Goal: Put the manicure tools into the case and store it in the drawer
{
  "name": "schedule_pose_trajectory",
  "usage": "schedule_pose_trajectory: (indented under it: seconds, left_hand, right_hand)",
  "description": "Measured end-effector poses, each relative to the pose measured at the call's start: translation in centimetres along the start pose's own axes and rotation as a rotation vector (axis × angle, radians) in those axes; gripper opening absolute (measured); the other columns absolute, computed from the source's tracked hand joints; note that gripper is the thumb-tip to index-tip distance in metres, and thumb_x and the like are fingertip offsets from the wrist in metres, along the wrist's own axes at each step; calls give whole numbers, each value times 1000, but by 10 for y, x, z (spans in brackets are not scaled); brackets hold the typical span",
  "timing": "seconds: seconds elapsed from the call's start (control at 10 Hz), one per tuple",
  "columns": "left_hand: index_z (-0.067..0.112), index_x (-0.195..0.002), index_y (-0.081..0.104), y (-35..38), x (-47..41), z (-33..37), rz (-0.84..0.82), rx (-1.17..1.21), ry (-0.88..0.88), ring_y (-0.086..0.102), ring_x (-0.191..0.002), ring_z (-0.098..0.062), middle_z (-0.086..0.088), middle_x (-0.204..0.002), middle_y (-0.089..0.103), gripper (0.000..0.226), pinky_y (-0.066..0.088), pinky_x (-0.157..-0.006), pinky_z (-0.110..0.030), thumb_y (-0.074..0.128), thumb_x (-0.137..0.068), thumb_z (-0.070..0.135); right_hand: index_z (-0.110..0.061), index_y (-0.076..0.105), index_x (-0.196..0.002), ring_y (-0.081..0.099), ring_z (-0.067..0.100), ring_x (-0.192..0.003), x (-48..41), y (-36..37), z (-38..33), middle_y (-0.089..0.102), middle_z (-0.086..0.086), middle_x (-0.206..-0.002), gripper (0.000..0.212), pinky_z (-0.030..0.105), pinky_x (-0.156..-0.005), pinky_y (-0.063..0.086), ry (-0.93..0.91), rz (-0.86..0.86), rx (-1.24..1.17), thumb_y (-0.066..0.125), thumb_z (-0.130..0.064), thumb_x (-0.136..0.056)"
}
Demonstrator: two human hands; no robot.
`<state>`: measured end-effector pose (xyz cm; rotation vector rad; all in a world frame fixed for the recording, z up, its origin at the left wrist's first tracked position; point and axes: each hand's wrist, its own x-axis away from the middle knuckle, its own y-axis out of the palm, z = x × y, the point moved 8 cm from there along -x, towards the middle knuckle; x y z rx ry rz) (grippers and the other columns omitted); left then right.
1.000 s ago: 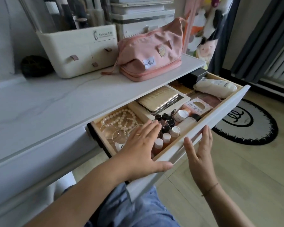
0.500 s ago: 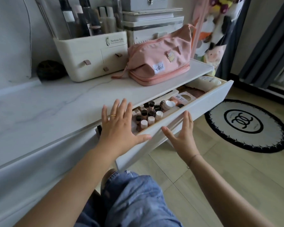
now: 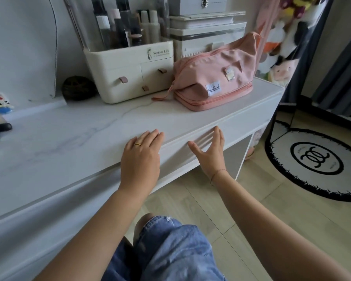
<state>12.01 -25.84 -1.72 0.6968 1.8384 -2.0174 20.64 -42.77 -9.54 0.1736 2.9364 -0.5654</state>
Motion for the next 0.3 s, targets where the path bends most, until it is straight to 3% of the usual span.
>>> schedule_pose_trajectory:
  seconds: [0.1, 0.2, 0.3]
  left_hand:
    - [11, -121, 58, 2, 2, -2, 37, -5, -11, 59, -113, -24, -5, -123, 62, 59, 44, -95, -37, 72, -66, -3]
    - [12, -124, 55, 5, 2, -3, 49, -18, 5, 57, -116, -23, -4, -127, 60, 60, 43, -97, -37, 72, -68, -2]
    - [11, -126, 54, 4, 8, 1, 60, -21, 21, 55, -119, -22, -5, -129, 58, 59, 43, -99, -38, 72, -71, 5]
  right_hand:
    - [-21, 0, -149, 3, 11, -145, -2, 5, 3, -4, -7, -157, 102, 29, -115, 11, 8, 2, 7, 65, -52, -77]
    - [-22, 2, -149, 5, 14, -145, -1, 1, -3, -3, -5, -158, 101, 41, -118, 15, -14, 63, 72, 65, -54, -76]
    - [-24, 10, -148, 4, 16, -145, 14, -4, -30, 3, 1, -158, 93, 41, -118, 5, -228, 201, 213, 62, -55, -77]
